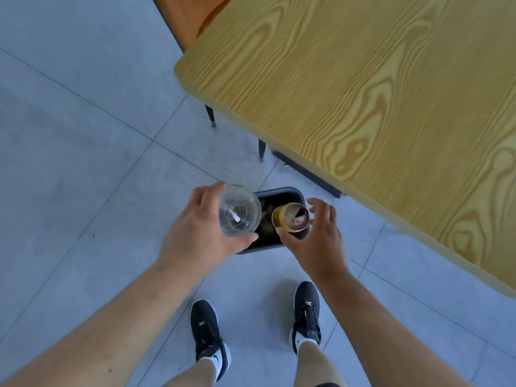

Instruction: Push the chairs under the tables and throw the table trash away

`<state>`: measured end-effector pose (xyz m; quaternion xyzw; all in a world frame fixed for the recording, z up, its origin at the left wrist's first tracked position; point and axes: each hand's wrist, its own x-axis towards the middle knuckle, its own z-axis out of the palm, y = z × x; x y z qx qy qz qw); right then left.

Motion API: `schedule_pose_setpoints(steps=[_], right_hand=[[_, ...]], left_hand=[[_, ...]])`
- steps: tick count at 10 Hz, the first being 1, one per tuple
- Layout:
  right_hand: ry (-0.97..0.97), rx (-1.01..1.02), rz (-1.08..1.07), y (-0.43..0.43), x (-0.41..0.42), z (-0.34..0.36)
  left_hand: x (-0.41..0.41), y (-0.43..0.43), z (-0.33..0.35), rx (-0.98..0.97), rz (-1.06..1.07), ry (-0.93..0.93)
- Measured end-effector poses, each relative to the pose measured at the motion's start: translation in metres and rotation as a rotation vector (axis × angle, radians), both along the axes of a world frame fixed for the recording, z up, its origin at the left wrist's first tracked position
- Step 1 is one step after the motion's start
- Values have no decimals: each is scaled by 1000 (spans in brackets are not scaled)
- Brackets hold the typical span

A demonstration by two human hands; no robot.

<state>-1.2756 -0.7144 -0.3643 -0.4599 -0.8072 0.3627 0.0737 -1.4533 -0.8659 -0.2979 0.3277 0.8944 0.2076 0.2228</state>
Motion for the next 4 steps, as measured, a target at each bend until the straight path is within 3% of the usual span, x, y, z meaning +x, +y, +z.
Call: schedule_pose_setpoints(steps=[2, 4], right_hand=[[-83, -39, 76, -1, 20, 0], [-109, 41, 154, -3, 30, 88]], left_hand=[[14, 3, -13, -100, -59, -20], [20, 9, 60, -44, -98, 56]])
